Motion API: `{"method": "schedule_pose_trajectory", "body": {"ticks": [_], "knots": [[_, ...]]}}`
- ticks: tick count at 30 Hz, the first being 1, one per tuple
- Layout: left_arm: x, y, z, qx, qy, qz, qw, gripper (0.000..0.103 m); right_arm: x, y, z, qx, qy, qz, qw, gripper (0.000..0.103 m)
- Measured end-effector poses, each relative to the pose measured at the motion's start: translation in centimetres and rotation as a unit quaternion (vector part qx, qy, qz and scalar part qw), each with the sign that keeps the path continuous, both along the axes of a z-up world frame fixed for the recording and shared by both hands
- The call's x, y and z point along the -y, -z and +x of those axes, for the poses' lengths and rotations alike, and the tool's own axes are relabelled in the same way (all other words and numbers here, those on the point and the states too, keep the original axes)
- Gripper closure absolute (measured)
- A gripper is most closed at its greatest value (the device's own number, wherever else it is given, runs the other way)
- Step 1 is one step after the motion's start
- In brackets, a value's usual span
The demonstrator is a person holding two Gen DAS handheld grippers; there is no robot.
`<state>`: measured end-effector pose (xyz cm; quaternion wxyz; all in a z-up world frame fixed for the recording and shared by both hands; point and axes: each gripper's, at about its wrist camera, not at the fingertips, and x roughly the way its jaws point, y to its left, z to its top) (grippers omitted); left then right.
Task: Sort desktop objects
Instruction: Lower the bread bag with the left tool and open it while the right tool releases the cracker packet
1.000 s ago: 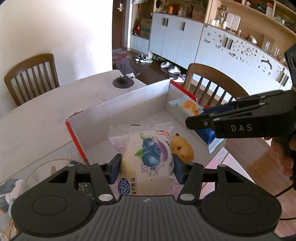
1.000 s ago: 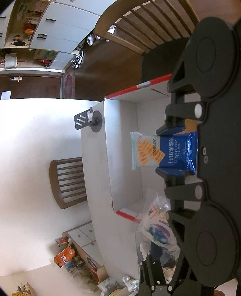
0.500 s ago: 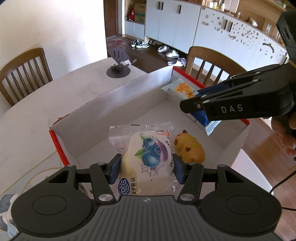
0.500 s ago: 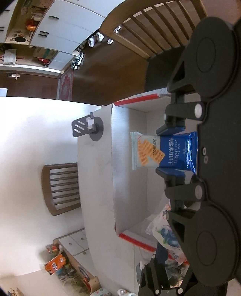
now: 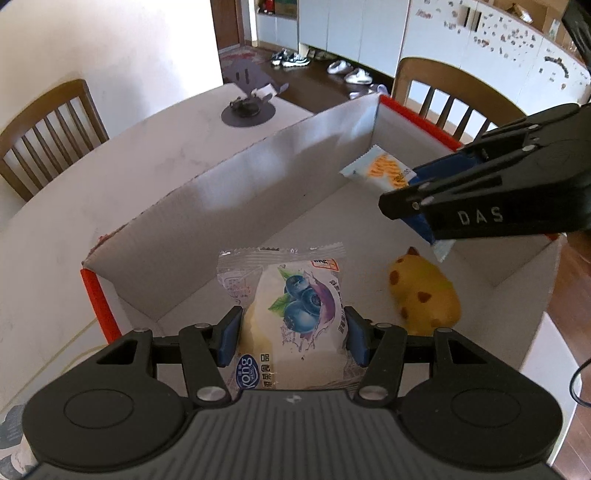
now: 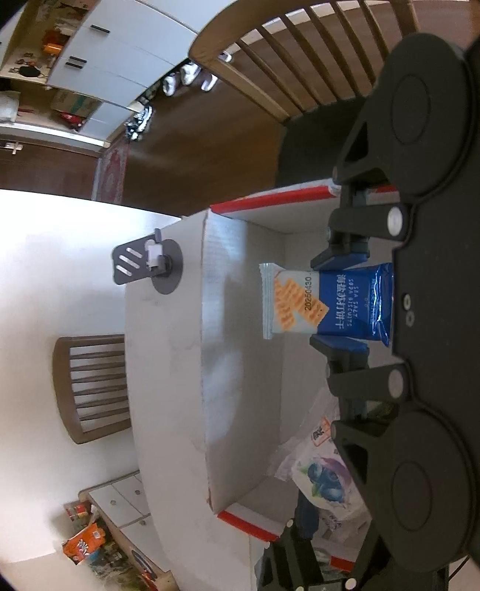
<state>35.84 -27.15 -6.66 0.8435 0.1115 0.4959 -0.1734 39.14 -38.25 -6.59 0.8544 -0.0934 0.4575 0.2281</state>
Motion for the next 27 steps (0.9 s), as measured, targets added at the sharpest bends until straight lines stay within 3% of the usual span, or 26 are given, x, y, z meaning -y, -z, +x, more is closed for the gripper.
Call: {"method": "schedule_pose_trajectory", "body": {"ticks": [13,27], "knots": [[1.1,1.7,1.2,-0.035,0.011,0.008,0.9993,0.047,-2.1,2.9,1.3,-0.044,-0.01,-0.036,0.998,0.067],[0.4,2.1,1.5,-0.047,0.002,-0.017,0.9987,0.046,-2.4,4.6,1.9,-0.075,-0.008,-0.054,0.996,0.067]]}}
